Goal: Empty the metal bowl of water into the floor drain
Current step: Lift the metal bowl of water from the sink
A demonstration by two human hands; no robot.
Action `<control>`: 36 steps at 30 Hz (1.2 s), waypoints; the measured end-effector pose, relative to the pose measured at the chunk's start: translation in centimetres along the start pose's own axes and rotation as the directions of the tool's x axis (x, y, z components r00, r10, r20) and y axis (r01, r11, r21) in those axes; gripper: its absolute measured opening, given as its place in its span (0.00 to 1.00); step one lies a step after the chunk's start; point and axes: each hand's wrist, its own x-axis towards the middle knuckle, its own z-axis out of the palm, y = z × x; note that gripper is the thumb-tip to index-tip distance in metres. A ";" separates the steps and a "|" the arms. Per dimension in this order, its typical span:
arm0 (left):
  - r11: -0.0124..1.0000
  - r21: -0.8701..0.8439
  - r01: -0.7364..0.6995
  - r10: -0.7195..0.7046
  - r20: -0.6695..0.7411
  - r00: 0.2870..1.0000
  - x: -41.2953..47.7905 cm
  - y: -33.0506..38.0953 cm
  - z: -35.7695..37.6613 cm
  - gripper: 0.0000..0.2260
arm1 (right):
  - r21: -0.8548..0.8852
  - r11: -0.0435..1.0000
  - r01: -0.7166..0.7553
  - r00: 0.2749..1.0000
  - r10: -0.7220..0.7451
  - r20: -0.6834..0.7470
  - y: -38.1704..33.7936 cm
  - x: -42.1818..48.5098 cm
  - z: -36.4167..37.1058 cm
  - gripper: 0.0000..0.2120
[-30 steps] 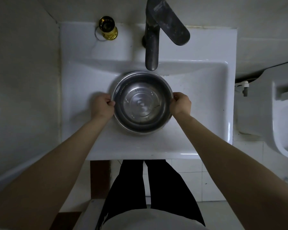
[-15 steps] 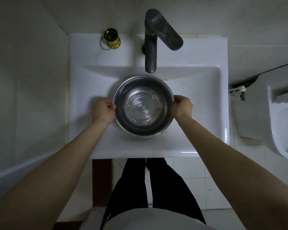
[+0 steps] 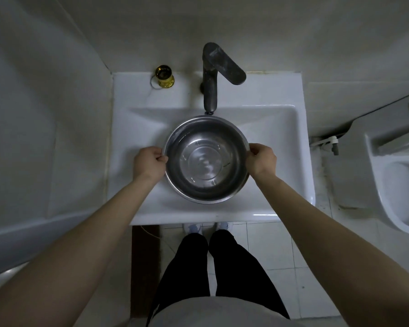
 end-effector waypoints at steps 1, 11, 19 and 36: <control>1.000 -0.004 -0.005 0.005 0.007 1.000 -0.4 0.1 -0.1 0.11 | -0.005 1.000 0.005 1.000 -0.005 -0.007 0.1 -0.3 -0.2 0.14; 0.998 -0.057 0.013 -0.009 0.064 0.998 -3.2 1.2 -1.3 0.11 | -0.005 0.999 0.042 0.997 -0.043 -0.069 1.0 -3.2 -2.5 0.14; 0.996 -0.093 -0.005 0.017 0.133 0.991 -5.7 3.2 -1.2 0.10 | 0.041 0.999 0.015 0.994 -0.011 -0.110 2.3 -4.4 -4.2 0.13; 0.984 -0.122 -0.127 0.153 0.238 0.959 -8.1 8.4 0.5 0.08 | 0.145 0.989 -0.007 0.950 0.052 -0.308 5.0 -7.9 -9.9 0.17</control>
